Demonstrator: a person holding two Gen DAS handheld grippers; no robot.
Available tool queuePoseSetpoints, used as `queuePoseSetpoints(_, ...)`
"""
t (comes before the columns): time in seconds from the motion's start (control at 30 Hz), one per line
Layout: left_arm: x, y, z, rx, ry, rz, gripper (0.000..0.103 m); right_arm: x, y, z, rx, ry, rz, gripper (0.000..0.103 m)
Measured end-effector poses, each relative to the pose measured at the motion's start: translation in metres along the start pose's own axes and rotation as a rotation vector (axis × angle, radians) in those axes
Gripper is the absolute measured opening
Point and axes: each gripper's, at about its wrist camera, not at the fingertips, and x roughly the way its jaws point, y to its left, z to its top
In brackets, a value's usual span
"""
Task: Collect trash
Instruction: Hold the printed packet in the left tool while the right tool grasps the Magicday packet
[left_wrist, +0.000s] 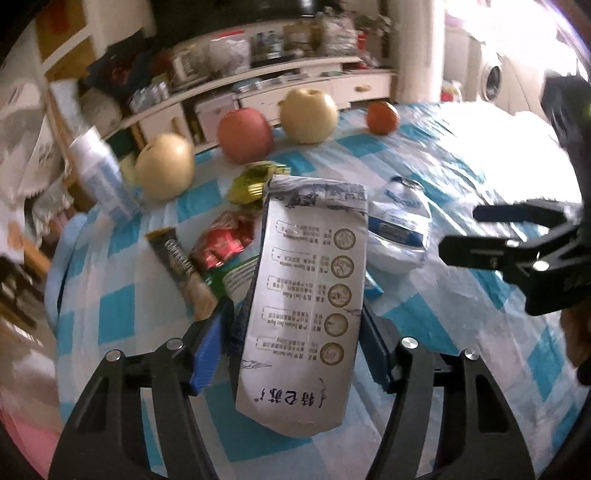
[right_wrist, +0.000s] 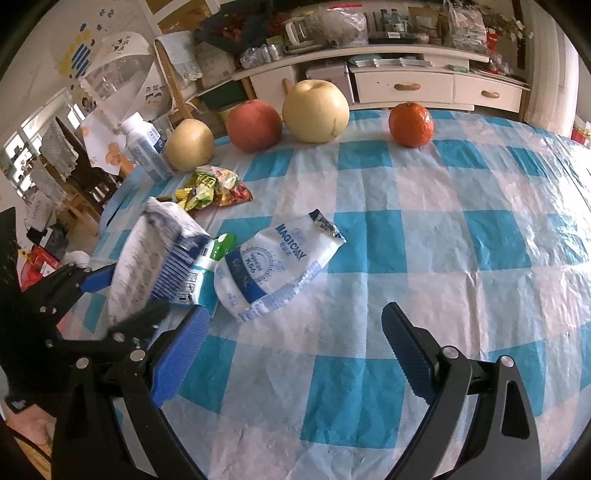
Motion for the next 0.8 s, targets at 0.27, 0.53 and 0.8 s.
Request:
queuePoseSetpoints(0.27, -0.019, 0.026, -0.009, -0.082, -0.025, 0.037, 0.059, 0.009, 0.011, 0.0, -0.022, 0.013, 0.013, 0.094)
queuePoseSetpoints(0.53, -0.03, 0.046, -0.02, -0.146, -0.034, 0.019, 0.059, 0.004, 0.022, 0.005, -0.02, -0.059, 0.038, 0.093)
queuePoseSetpoints(0.8, -0.038, 0.068, -0.029, -0.19, -0.037, 0.041, 0.059, 0.01, 0.043, 0.01, -0.118, -0.088, -0.028, 0.093)
